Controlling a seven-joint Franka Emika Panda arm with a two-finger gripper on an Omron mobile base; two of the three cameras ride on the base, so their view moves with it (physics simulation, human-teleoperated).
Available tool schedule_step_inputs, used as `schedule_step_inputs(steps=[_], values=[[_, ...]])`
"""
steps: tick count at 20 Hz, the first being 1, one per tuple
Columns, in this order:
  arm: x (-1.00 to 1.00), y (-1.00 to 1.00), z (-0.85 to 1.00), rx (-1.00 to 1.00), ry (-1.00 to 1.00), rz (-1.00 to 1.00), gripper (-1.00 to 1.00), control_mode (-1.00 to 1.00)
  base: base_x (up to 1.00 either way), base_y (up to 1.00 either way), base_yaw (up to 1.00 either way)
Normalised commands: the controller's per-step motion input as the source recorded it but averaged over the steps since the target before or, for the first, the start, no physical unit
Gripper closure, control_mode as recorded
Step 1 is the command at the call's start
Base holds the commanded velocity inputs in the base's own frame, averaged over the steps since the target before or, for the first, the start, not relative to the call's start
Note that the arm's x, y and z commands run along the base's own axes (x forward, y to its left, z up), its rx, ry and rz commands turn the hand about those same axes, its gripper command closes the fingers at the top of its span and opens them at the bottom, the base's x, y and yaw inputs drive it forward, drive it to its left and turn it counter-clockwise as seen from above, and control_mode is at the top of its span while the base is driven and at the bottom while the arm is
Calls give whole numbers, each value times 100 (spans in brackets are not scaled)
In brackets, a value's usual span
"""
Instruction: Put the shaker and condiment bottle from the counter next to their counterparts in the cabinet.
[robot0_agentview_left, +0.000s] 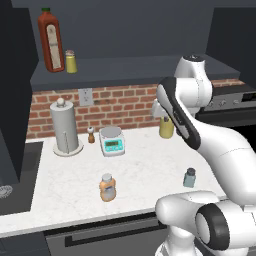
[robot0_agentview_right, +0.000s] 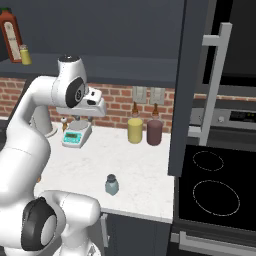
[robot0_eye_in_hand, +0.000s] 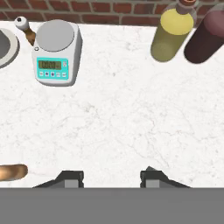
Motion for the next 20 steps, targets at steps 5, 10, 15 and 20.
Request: schedule_step_inputs(steps=[5,10,15,20], values=[[-5,0,0,0,0,0,-100,-100,0,0,0],[-12,4,-1,0,0,1,-100,-100,0,0,0],[-19,12,-2,0,0,7,-100,-100,0,0,0],[-14,13,0,0,0,12,-100,-100,0,0,0]])
